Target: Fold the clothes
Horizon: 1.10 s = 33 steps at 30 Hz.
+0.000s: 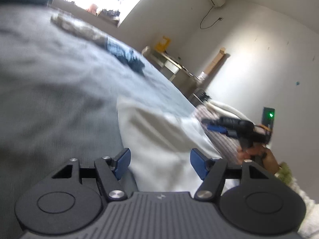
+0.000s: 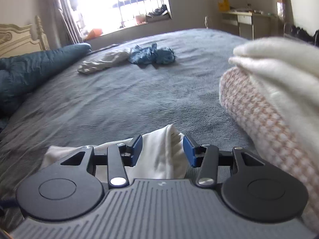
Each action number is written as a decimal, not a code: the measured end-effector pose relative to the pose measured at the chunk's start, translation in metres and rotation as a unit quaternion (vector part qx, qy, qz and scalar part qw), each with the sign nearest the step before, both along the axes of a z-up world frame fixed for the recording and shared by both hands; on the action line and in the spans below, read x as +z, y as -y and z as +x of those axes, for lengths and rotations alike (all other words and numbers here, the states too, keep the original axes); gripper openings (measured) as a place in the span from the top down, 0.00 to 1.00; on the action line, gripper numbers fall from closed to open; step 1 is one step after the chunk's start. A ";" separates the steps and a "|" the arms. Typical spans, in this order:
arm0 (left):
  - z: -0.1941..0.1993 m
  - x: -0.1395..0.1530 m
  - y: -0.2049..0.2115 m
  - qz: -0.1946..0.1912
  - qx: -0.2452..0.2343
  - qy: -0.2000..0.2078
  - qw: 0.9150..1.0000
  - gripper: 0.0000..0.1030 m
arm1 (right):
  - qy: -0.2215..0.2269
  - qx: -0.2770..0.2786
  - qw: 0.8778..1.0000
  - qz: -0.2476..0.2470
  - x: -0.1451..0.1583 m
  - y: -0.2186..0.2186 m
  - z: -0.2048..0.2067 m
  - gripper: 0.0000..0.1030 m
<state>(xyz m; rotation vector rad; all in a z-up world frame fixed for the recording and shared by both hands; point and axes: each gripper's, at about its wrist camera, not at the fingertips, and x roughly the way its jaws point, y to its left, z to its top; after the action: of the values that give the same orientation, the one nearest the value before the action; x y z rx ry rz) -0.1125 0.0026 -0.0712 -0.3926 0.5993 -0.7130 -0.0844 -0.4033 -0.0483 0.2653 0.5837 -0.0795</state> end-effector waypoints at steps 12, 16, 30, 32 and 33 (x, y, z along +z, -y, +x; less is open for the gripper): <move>0.081 -0.023 0.048 0.078 0.091 -0.047 0.992 0.39 | 0.036 -0.028 0.993 0.111 -0.028 0.037 -0.011 0.98; 0.081 -0.020 0.038 0.056 0.097 -0.048 0.993 0.39 | 0.045 -0.021 0.989 0.137 -0.026 0.041 -0.009 0.94; 0.111 -0.025 0.033 0.029 0.120 -0.070 0.990 0.38 | 0.027 -0.040 0.992 0.113 -0.015 0.053 0.003 0.71; 0.115 -0.028 0.035 0.036 0.132 -0.071 0.988 0.38 | 0.009 -0.021 0.993 0.115 -0.020 0.050 0.014 0.44; 0.117 -0.030 0.035 0.040 0.139 -0.070 0.987 0.40 | -0.011 -0.005 0.993 0.121 -0.026 0.050 0.022 0.46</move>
<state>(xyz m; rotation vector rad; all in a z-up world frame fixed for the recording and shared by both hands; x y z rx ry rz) 0.0044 -0.0327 -0.1012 -0.4444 0.6877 -0.3948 -0.0624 -0.4529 -0.0742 0.5037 0.6145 -0.0213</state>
